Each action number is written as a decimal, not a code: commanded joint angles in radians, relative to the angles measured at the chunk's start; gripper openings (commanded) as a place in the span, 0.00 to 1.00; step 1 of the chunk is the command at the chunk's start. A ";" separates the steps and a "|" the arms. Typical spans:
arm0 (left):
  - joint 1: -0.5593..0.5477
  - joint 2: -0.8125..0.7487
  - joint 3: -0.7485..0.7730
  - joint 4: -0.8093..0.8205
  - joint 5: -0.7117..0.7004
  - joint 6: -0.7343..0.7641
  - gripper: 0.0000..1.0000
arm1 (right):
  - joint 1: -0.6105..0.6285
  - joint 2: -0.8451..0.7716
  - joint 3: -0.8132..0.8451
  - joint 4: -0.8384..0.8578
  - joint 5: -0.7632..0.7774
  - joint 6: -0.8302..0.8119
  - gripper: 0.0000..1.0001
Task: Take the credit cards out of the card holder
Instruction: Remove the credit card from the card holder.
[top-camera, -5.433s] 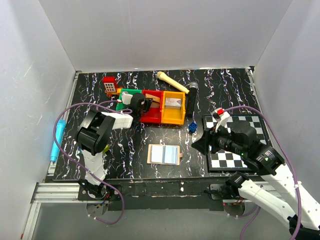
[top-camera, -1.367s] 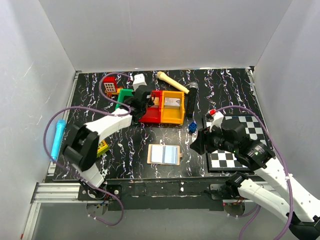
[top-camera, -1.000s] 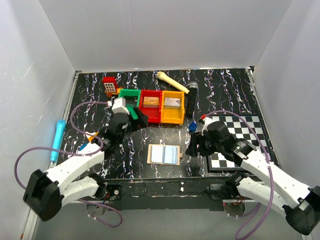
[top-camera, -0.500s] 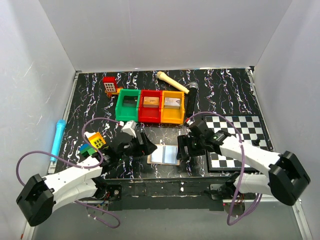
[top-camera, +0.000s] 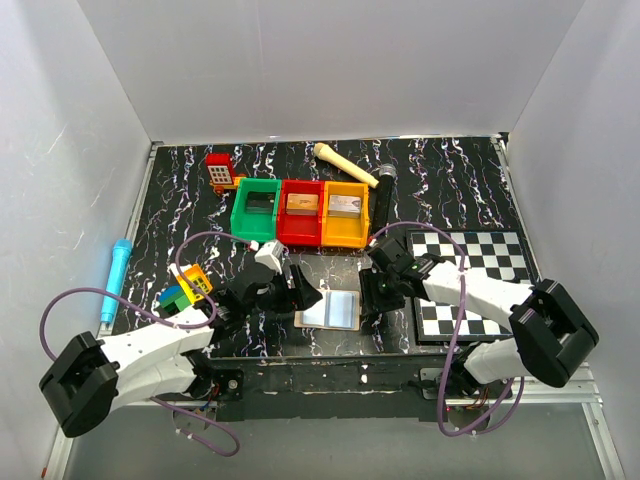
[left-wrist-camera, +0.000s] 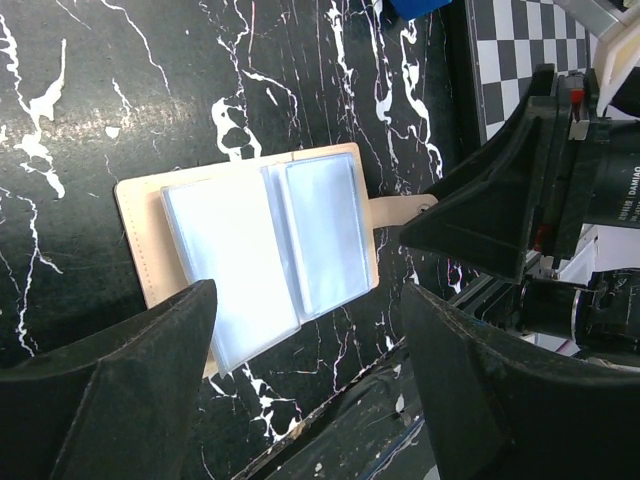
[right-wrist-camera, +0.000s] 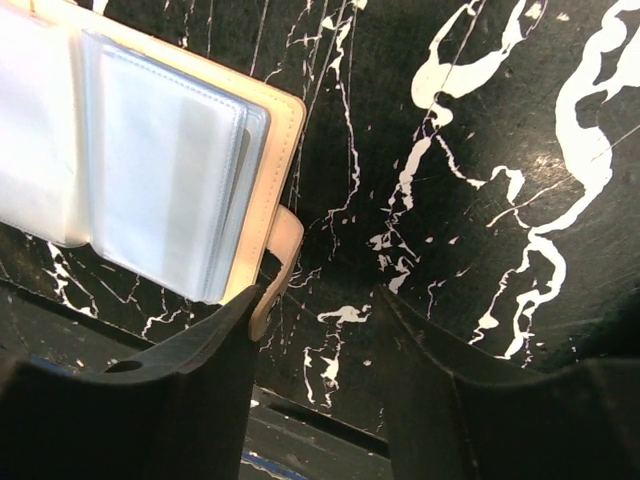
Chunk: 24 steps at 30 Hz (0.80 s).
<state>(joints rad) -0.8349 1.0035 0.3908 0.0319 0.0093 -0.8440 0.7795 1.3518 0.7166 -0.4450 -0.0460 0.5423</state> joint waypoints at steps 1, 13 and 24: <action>-0.010 0.018 0.037 0.026 0.008 0.010 0.72 | 0.000 0.013 0.041 0.012 0.040 -0.015 0.52; -0.032 0.047 0.036 0.051 0.018 -0.003 0.70 | -0.008 0.055 0.055 0.042 0.023 -0.031 0.49; -0.038 0.070 0.026 0.068 0.023 -0.006 0.69 | -0.016 0.086 0.076 0.051 0.003 -0.042 0.17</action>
<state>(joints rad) -0.8669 1.0637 0.3962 0.0830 0.0216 -0.8505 0.7715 1.4250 0.7570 -0.4145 -0.0303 0.5102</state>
